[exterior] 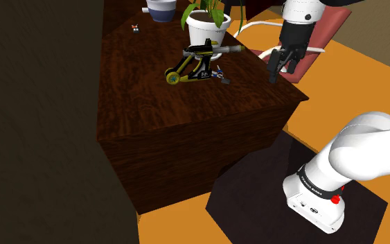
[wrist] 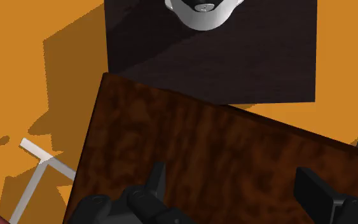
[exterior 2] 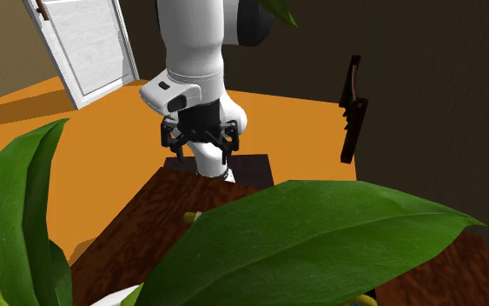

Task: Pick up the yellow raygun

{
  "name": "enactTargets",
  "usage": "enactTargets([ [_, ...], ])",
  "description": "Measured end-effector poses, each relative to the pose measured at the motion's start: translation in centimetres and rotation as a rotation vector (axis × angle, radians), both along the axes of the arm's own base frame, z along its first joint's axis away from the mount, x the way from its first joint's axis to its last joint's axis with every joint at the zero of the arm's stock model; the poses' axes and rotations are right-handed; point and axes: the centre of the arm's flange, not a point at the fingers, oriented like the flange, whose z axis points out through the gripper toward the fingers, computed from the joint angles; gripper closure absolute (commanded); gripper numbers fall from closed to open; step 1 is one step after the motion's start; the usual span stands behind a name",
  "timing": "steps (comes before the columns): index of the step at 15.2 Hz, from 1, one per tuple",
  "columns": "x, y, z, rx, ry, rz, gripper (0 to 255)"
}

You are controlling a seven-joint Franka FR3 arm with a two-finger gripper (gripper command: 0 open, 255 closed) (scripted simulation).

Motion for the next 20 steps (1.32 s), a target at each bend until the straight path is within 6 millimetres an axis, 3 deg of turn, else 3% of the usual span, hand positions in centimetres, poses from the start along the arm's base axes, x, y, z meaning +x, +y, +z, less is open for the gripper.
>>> enactTargets([
  [2, 0.5, -0.2, 0.1, 0.007, -0.001, 0.024, 0],
  [4, 2.3, -0.2, 0.8, 0.033, -0.005, 0.11, 0],
  [12, 11.6, 1.0, 3.1, 0.155, -0.022, 0.537, 0],
  [14, 14.2, 2.2, 3.2, 0.186, -0.026, 0.646, 0],
  [20, 19.9, 6.5, 6.0, 0.279, -0.039, 0.974, 0],
])
